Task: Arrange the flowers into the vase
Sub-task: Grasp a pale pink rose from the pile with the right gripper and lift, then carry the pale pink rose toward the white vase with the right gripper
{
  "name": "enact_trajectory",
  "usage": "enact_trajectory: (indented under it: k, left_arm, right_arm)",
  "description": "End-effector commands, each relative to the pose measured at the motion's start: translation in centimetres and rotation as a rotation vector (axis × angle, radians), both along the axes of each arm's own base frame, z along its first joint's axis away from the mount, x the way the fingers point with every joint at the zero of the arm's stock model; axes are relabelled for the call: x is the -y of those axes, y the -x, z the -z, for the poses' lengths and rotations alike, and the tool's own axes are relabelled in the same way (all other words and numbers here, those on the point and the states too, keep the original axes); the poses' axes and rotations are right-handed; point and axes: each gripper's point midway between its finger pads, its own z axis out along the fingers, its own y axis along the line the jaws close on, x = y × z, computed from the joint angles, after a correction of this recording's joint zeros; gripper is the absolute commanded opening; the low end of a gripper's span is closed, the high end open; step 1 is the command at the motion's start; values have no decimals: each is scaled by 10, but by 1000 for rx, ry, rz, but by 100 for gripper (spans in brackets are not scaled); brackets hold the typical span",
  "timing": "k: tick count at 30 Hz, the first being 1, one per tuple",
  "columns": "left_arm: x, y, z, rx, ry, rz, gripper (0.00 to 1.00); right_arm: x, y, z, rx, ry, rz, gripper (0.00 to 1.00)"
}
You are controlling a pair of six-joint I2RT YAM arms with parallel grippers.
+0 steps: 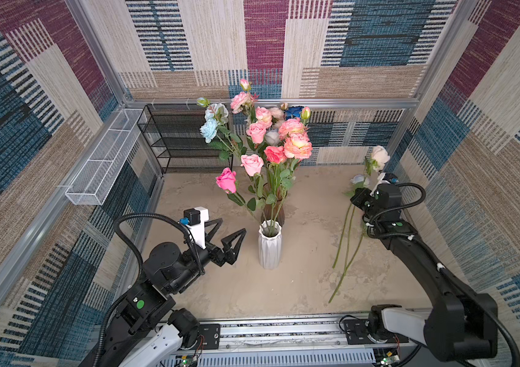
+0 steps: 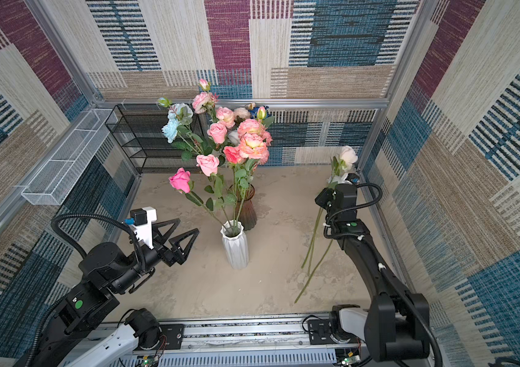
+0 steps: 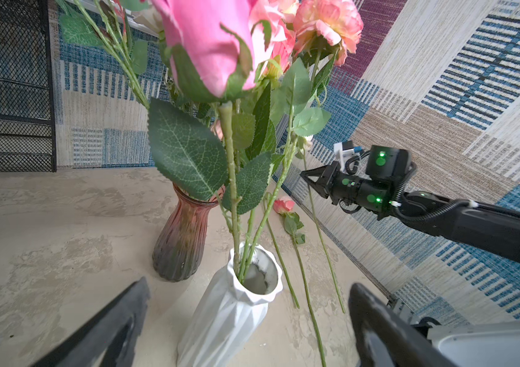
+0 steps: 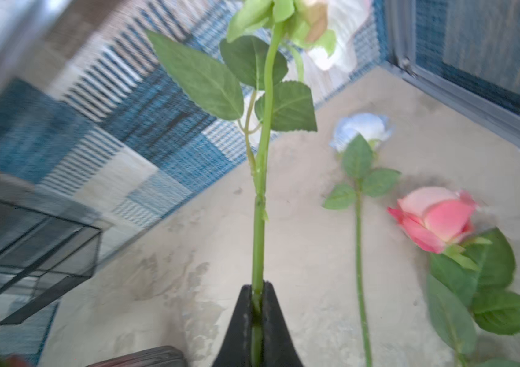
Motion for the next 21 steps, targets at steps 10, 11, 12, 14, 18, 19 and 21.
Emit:
enact_trajectory:
  k: [10,11,12,14,18,19,21]
  left_arm:
    - [-7,2,-22,42,-7,-24,99]
    - [-7,2,-22,44,-8,-24,99]
    - [-7,2,-23,43,-9,-25,99]
    - [-7,2,-25,45,-8,-24,99]
    - [-9,3,-28,49,-3,-29,99]
    - [-10,3,-28,48,-2,-31,99]
    - [-10,3,-27,46,-3,-33,99]
  right_arm:
    - [-91,108,-197,574,-6,-438,0]
    - [-100,114,-208,602,-3,-479,0]
    - [-112,121,-221,634,2,-528,0]
    - [-136,133,-243,686,17,-607,0]
    - [-181,157,-283,801,32,-717,0]
    - [-189,164,-292,839,24,-743,0]
    - [-207,176,-306,918,6,-799,0]
